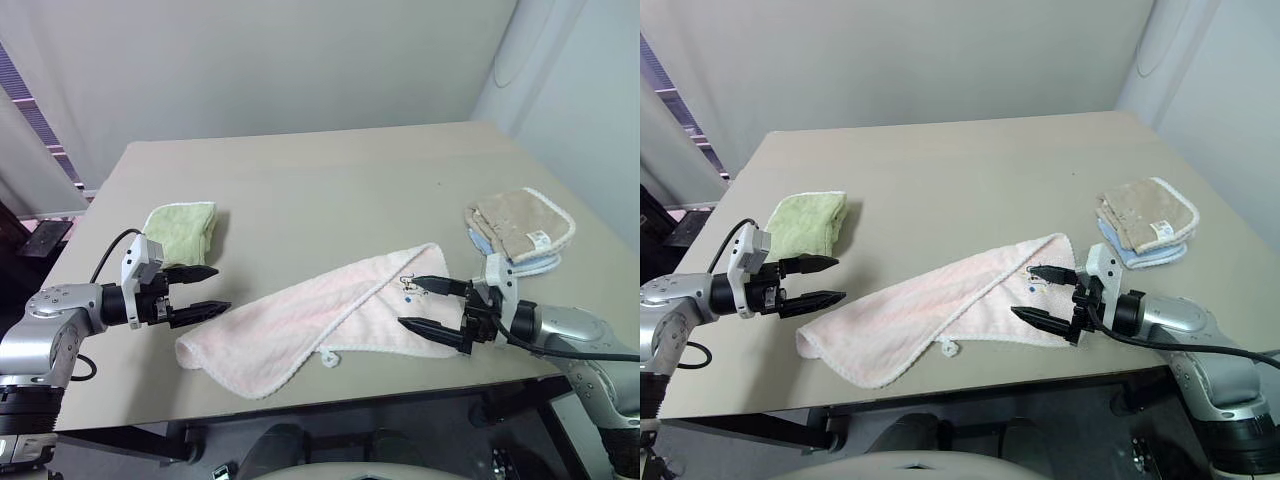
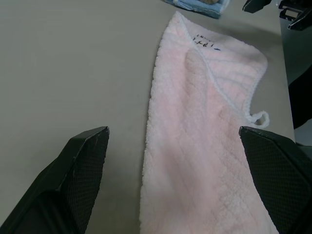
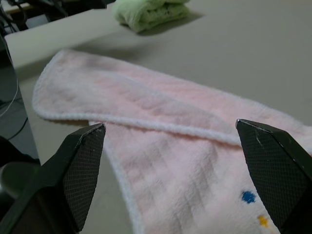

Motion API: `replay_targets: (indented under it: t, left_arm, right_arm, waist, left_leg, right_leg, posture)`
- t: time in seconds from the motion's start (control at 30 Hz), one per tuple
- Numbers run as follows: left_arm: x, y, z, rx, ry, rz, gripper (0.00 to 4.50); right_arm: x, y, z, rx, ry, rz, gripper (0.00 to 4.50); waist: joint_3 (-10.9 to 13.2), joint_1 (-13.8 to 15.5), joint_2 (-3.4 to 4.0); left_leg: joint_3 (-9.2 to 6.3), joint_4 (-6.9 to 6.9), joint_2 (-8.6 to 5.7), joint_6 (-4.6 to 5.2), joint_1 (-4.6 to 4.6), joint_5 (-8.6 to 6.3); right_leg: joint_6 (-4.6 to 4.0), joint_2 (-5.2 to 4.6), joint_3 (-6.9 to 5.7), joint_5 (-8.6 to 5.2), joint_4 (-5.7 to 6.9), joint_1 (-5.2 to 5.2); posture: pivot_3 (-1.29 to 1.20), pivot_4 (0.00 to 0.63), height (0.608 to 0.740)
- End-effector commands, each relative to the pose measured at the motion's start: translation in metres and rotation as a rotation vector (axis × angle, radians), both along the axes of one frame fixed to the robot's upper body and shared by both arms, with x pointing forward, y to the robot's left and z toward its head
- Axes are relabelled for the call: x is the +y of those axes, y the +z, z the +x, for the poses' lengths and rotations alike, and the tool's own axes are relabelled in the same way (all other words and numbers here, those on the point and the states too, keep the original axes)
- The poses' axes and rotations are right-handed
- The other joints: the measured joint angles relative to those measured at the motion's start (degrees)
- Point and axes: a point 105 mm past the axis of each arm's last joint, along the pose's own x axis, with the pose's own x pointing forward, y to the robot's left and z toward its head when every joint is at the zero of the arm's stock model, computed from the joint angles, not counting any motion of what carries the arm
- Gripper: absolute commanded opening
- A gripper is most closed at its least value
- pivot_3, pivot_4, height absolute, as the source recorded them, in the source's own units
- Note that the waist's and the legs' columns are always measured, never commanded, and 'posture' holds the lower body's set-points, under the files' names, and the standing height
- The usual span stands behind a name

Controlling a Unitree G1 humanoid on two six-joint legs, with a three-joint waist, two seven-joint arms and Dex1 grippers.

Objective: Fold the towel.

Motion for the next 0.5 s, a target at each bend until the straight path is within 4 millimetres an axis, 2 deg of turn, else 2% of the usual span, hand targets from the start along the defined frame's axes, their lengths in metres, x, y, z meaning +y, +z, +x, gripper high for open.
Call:
replay_targets:
  t: [0.03,0.23,0.33,0.5]
  left_arm:
    - [-0.005,0.007,-0.001,-0.032,-0.026,0.006,4.5]
    - [-0.005,0.005,-0.002,-0.026,-0.041,0.004,4.5]
    - [-0.01,0.004,-0.002,-0.025,-0.053,-0.005,4.5]
    - [-0.024,0.001,-0.003,-0.026,-0.069,-0.016,4.5]
  right_arm:
    - [0.005,0.01,0.007,-0.062,0.002,0.022,4.48]
    - [0.002,0.016,0.023,-0.119,-0.098,0.062,4.48]
    - [-0.004,0.022,0.04,-0.164,-0.186,0.079,4.48]
    - [-0.022,0.018,0.069,-0.175,-0.337,0.064,4.48]
  waist:
    - [0.0,0.0,0.0]
    - [0.0,0.06,0.0]
    - [0.0,-0.02,0.0]
    - [0.0,0.06,0.0]
  left_leg:
    - [0.0,-0.01,0.01,0.0,0.0,0.0]
    - [-0.01,0.0,0.0,-0.01,0.02,0.0]
    - [0.01,0.01,-0.02,-0.01,0.08,0.0]
    - [0.01,0.0,-0.03,-0.01,0.27,0.0]
  right_leg:
    - [0.0,0.02,0.0,0.0,0.02,-0.01]
    - [-0.01,0.02,0.0,0.0,0.05,-0.01]
    - [-0.02,0.01,0.0,0.01,0.05,-0.01]
    - [-0.03,0.02,-0.01,0.02,0.06,0.05]
  posture:
    - [0.0,0.0,0.74]
    - [0.0,0.0,0.74]
    - [0.0,0.0,0.74]
    - [0.0,0.0,0.74]
